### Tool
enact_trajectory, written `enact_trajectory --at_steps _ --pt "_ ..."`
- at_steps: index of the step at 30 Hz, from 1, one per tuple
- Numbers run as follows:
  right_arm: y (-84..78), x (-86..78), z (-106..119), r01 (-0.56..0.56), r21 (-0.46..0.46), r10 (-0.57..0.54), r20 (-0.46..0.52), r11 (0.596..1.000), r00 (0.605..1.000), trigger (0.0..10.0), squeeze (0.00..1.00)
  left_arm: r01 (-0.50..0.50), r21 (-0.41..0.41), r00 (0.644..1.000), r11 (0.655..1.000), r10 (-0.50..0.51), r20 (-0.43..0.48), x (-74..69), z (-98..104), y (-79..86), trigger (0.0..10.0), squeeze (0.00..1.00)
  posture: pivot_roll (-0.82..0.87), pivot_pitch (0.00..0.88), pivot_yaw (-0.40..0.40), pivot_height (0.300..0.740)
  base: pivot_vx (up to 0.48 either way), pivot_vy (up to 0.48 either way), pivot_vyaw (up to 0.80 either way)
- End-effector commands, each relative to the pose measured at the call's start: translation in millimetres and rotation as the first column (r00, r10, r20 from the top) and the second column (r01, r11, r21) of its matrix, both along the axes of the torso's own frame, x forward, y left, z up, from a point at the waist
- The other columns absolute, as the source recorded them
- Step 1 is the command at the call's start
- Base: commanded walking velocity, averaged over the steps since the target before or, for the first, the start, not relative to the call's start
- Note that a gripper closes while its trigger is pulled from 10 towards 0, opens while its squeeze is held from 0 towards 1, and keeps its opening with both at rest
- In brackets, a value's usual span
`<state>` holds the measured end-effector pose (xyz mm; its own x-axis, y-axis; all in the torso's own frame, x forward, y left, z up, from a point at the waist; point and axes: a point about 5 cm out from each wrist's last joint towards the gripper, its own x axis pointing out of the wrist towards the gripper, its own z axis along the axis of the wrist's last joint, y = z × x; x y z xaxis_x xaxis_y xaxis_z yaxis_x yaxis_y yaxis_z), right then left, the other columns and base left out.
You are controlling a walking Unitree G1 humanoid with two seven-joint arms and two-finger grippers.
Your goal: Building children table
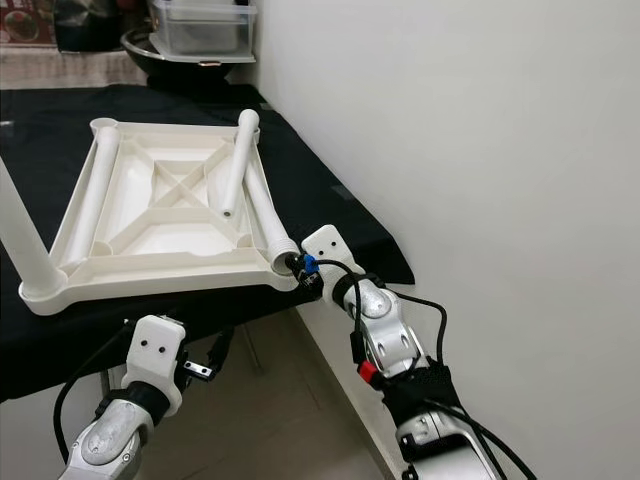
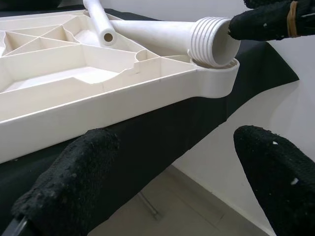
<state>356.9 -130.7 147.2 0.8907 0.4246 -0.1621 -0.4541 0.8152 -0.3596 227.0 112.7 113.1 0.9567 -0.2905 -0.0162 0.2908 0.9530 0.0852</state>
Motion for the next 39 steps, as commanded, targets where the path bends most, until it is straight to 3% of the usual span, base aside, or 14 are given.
enact_trajectory --at_steps 1,13,24,32,39 --pt "0.5 0.4 -3.1 0.004 -0.019 -0.005 -0.013 1.000 1.000 10.0 0.00 0.001 -0.001 1.000 1.000 -0.001 -0.008 -2.0 -0.1 -1.0 10.0 0.00 0.11 0.080 -0.147 0.740 0.000 0.000 0.00" --pt "10.9 7.4 -1.0 -0.009 -0.001 0.009 -0.011 1.000 1.000 10.0 0.00 0.002 0.000 1.000 1.000 -0.002 -0.012 -2.1 0.3 -1.3 10.0 0.00 0.11 0.087 -0.148 0.740 0.000 0.000 0.00" --pt "21.5 3.4 -3.8 -0.064 -0.021 0.063 -0.006 0.998 0.998 10.0 0.00 0.001 -0.001 1.000 1.000 -0.001 -0.012 -1.9 0.4 -1.4 10.0 0.00 0.11 0.086 -0.150 0.740 0.000 0.000 0.00" --pt "18.9 5.4 -7.2 -0.032 -0.023 0.031 -0.013 0.999 0.999 10.0 0.00 -0.001 -0.003 1.000 1.000 0.001 -0.017 -1.9 -0.1 -1.8 10.0 0.00 0.11 0.082 -0.151 0.740 0.000 0.000 0.00" --pt "22.7 17.3 -4.4 0.051 -0.052 -0.051 -0.003 0.997 0.999 10.0 0.00 0.000 -0.004 1.000 1.000 0.000 -0.014 -2.8 0.7 -2.8 10.0 0.00 0.11 0.084 -0.153 0.740 0.000 0.000 0.00"
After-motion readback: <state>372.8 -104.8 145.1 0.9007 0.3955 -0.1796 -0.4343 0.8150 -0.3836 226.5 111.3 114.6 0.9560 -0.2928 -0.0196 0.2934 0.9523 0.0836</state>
